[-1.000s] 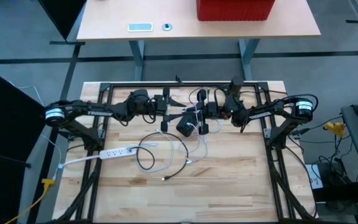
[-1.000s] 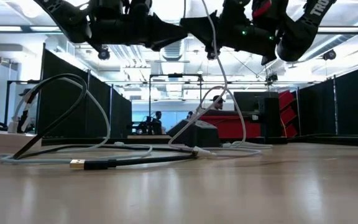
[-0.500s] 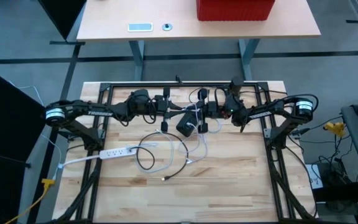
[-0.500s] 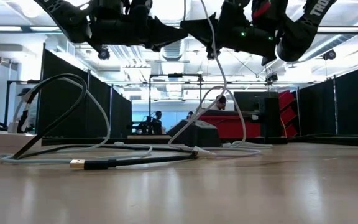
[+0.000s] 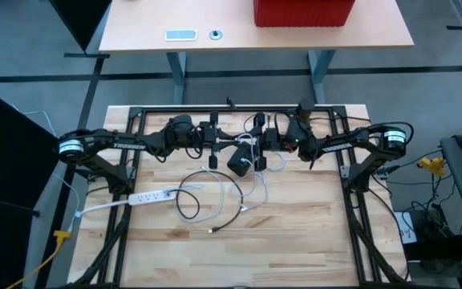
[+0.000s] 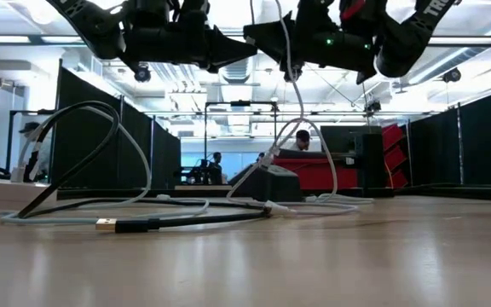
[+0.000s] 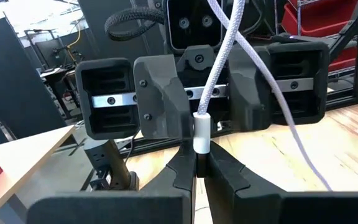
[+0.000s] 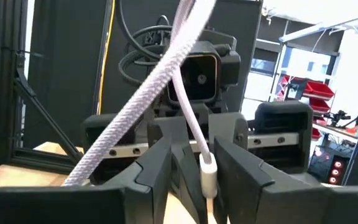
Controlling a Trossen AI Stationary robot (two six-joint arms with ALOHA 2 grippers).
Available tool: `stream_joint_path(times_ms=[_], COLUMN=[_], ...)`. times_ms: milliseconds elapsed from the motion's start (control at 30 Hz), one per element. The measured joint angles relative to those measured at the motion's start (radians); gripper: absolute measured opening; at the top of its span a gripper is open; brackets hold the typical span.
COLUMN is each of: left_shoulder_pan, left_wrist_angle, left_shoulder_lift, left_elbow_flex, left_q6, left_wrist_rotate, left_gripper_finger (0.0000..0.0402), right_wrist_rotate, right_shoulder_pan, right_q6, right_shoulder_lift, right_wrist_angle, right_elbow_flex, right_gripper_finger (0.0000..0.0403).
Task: Insert USB
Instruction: Insert the purple charger cable into the black outlet extension
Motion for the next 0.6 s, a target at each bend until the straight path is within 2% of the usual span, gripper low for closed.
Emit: stream_joint_path(times_ms=[400,600], left_shoulder_pan=[0.000,0.000], left_wrist_angle=[-0.021,-0.024], left_shoulder_lift=[0.000,-0.003], left_elbow_flex=[0.000,0.000], left_q6=[0.000,0.003], left_wrist_rotate=[0.003,-0.003], left_gripper_finger=[0.0007,0.0007], right_wrist_rotate=[-0.012,0.033], right_shoulder_pan=[0.004,0.005], right_q6=[-0.088,-0.105], right_shoulder_lift=[0.000,0.000], right_wrist_angle=[-0.012,-0.018], right_elbow_flex=[0.004,0.004], right_gripper_finger=[0.0055,0.0064])
